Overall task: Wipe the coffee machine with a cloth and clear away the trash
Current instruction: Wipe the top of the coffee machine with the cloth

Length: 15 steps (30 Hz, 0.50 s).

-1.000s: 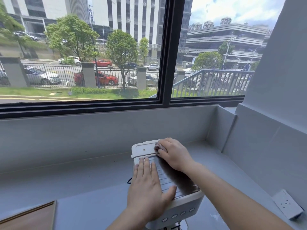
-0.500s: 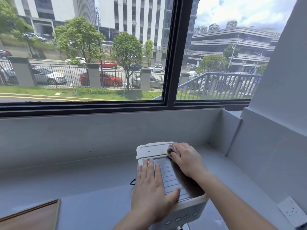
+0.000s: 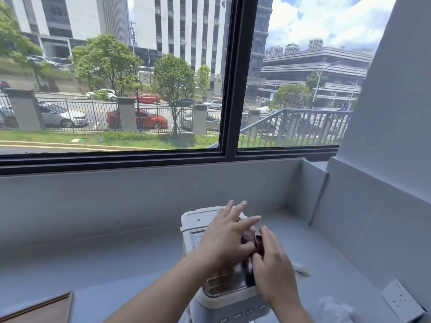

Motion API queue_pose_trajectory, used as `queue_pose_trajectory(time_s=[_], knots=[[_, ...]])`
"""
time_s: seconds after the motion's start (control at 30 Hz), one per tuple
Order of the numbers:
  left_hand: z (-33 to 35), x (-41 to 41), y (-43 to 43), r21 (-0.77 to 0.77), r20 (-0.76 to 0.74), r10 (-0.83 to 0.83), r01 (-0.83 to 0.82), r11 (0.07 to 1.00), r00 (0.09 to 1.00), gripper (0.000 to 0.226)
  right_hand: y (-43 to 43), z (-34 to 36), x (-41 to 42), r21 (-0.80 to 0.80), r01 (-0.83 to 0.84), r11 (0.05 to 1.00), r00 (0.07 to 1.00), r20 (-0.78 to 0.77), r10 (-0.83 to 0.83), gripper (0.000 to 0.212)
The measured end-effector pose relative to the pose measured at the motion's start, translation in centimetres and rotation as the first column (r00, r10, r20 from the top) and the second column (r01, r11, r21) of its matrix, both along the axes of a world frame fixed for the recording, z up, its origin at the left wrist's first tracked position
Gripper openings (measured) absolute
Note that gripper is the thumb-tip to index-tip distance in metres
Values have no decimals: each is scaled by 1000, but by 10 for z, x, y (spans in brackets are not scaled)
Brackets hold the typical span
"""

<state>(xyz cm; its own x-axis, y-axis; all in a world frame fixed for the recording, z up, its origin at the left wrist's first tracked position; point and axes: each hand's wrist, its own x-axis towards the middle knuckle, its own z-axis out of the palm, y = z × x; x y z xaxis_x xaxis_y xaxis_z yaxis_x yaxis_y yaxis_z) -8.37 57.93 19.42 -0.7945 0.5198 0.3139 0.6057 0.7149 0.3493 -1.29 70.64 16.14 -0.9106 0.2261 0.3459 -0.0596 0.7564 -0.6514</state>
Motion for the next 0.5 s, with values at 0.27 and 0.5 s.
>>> queue_pose_trajectory(time_s=[0.27, 0.5], knots=[[-6, 5, -17, -65, -31, -65, 63, 996, 997, 29, -2, 2, 0, 198, -24, 980, 984, 180, -12, 76], [-3, 5, -50, -71, -66, -99, 94, 993, 993, 24, 2, 1, -12, 384, -147, 912, 974, 216, 66, 60]])
